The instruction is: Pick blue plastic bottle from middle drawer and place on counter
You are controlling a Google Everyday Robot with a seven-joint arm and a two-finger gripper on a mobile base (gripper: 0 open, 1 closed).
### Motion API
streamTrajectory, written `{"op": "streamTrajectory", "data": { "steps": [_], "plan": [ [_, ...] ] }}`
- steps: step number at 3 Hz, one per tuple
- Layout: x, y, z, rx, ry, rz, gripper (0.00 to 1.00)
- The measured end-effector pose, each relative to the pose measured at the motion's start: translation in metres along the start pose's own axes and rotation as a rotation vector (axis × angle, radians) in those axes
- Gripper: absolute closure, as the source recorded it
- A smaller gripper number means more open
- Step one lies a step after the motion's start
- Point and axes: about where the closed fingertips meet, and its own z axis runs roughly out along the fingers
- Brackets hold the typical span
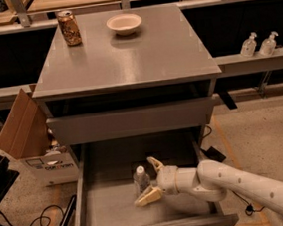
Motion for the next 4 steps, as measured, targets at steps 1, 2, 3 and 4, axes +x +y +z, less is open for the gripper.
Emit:
{"op": "streamTrajectory", "data": {
  "steps": [1, 2, 3, 4],
  "plan": [
    [0.014, 0.003, 0.019, -0.008, -0.011, -0.008, 0.0],
    [0.021, 0.004, 0.039, -0.027, -0.007, -0.015, 0.26],
    [0.026, 0.003, 0.048, -0.036, 0.006, -0.008, 0.49],
    [0.026, 0.004, 0.049, -0.039, 0.004, -0.008, 0.72]
  ]
}}
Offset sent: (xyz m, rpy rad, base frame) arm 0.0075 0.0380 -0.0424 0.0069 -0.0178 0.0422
